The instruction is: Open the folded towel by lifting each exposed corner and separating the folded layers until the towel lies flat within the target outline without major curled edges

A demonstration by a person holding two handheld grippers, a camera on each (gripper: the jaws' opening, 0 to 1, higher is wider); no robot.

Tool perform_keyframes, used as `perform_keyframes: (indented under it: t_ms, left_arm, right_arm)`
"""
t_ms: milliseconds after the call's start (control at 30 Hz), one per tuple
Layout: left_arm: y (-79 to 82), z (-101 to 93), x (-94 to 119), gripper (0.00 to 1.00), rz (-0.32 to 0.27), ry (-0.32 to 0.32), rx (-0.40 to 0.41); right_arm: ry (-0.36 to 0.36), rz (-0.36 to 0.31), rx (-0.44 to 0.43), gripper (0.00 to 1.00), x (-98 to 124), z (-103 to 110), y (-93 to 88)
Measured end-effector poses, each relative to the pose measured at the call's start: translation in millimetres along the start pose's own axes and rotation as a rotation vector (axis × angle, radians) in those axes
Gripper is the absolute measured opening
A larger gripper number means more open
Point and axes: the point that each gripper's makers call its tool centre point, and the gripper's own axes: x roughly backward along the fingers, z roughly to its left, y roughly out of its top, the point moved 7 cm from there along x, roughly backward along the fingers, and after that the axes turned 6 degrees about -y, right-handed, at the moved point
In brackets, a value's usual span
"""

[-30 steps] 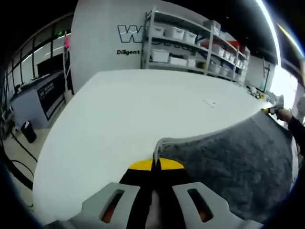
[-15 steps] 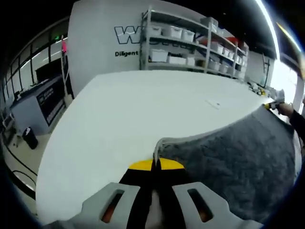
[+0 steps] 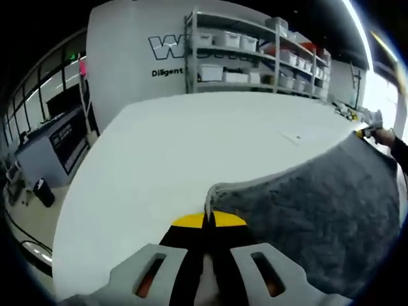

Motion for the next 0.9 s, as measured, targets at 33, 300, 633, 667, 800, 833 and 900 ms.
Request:
perform_keyframes:
  t_ms: [33,300,633,667,800,833,900]
  left_arm:
    - [0.2,0.8,-0.7,0.00,-0.002,0.000,0.003]
    - [-0.4,0.9,-3.8,0.00,-0.009,0.010,-0.019]
    - [-1.1,2.5,-5.1,0.00,-0.024,0.006,0.024]
    - [-1.4,1.6,-4.8,0.01,-0.024,0.008,0.022]
    - [-2.1,2.3,-3.2,0.04,-0.032,0.019,0.020]
    - [-2.4,3.6,-2.1,0.10,-0.037,0.024,0.026]
    - [-4.3,7.3,0.0,0.27,-0.045,0.032,0.051]
  right_arm:
    - [-0.001,0.000,0.006,0.00,-1.0,0.4,0.4]
    - [0.000,-0.019,-0.020,0.00,-7.4,1.5,3.0]
    - [0.016,-0.032,-0.067,0.00,-5.9,3.2,0.2]
    - [0.013,-0.033,-0.063,0.00,-5.7,3.9,0.0]
    - [-0.005,-0.037,-0.015,0.00,-4.9,7.5,1.6]
    - [-0.014,-0.043,0.002,0.00,-4.7,9.0,2.3]
    - [-0.043,-0.064,0.019,0.11,-2.6,9.2,4.6]
